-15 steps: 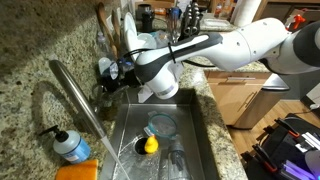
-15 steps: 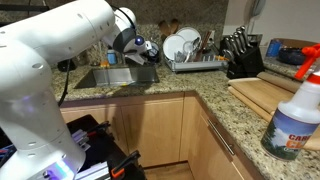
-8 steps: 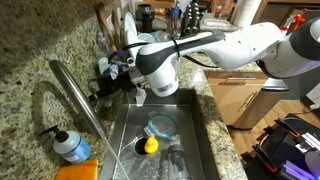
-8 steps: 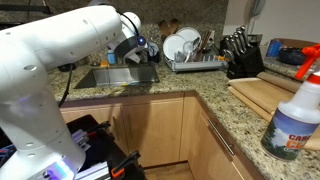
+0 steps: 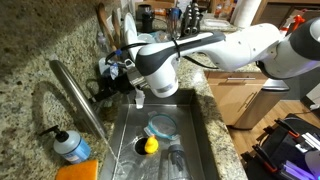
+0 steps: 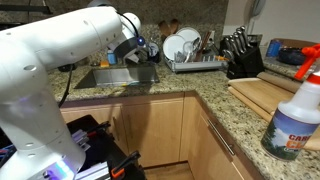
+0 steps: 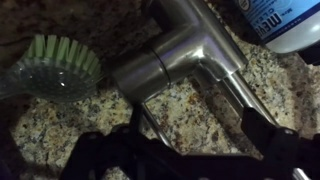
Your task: Close the tap then open it
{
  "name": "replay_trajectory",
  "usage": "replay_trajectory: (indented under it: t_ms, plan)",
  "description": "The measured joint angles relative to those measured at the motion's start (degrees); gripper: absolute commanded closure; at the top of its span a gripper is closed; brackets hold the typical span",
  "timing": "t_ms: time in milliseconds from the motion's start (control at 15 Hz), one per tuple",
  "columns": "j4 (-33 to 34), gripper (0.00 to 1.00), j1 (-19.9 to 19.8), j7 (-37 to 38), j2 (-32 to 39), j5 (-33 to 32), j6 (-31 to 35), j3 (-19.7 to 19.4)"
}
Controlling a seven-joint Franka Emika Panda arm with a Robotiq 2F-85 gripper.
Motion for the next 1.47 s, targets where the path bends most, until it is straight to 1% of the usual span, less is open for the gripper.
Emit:
replay_trajectory:
  t_ms: [133, 267, 400, 467, 600, 800, 867, 1467]
  plan:
    - [0.14, 0.0, -0.01, -0.6, -0.13, -0.57, 2.04, 0.23]
    - [0.06, 0.0, 0.07, -2.64, -0.61, -2.49, 6.52, 1.19]
    - [-0.92, 0.0, 0.37, -3.3, -2.69, -3.53, 11.13, 0.91]
    - [-2.0, 0.0, 0.53, -3.1, -4.41, -3.42, 12.85, -0.1]
    - [-5.21, 0.0, 1.13, -0.87, -9.24, -1.17, 14.99, -4.39]
    - [-11.1, 0.0, 2.41, 4.34, -17.68, 6.45, 14.31, -12.4]
    - [-11.85, 0.0, 2.5, 4.95, -18.79, 6.75, 14.23, -13.13]
    - [-11.35, 0.0, 2.6, 4.95, -17.86, 6.39, 14.31, -12.85]
